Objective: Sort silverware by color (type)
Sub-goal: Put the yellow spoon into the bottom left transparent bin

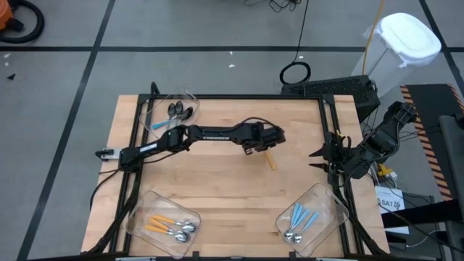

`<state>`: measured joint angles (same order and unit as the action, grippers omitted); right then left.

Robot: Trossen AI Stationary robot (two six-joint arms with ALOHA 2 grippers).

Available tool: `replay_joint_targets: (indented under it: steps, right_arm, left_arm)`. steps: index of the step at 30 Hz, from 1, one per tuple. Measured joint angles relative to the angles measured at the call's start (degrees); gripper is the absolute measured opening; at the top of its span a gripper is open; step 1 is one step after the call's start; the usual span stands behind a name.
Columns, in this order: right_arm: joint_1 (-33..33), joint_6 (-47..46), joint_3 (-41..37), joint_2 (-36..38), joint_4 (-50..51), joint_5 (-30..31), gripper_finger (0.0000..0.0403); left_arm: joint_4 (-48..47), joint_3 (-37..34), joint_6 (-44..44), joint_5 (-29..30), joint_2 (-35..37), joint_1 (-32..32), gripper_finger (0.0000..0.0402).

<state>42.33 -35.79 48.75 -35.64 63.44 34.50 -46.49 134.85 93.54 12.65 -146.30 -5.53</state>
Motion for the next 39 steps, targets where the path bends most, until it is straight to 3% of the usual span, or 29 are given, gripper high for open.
replay_joint_targets:
  steps: [5,9,19,32,39]
  right_arm:
    - [0.0,-0.82,0.0,0.02,0.0,0.0,0.015]
    - [0.0,-1.05,0.0,0.04,0.22,-0.03,0.015]
    - [0.0,-1.5,0.0,0.1,0.84,-0.15,0.015]
    - [0.0,-1.15,0.0,0.04,1.35,-0.07,0.015]
    - [0.0,-1.11,0.0,0.04,1.33,-0.13,0.015]
  left_arm:
    - [10.93,0.34,-4.35,-0.42,-1.96,-0.56,0.0097]
    - [9.38,0.06,-3.8,-2.07,-3.86,-0.54,0.0097]
    - [-10.21,0.19,-7.67,-3.43,-2.66,2.25,0.0097]
    - [-19.7,0.15,-17.52,-4.43,3.46,4.73,0.0097]
    - [-23.16,0.1,-30.37,-9.7,4.48,1.24,0.0154]
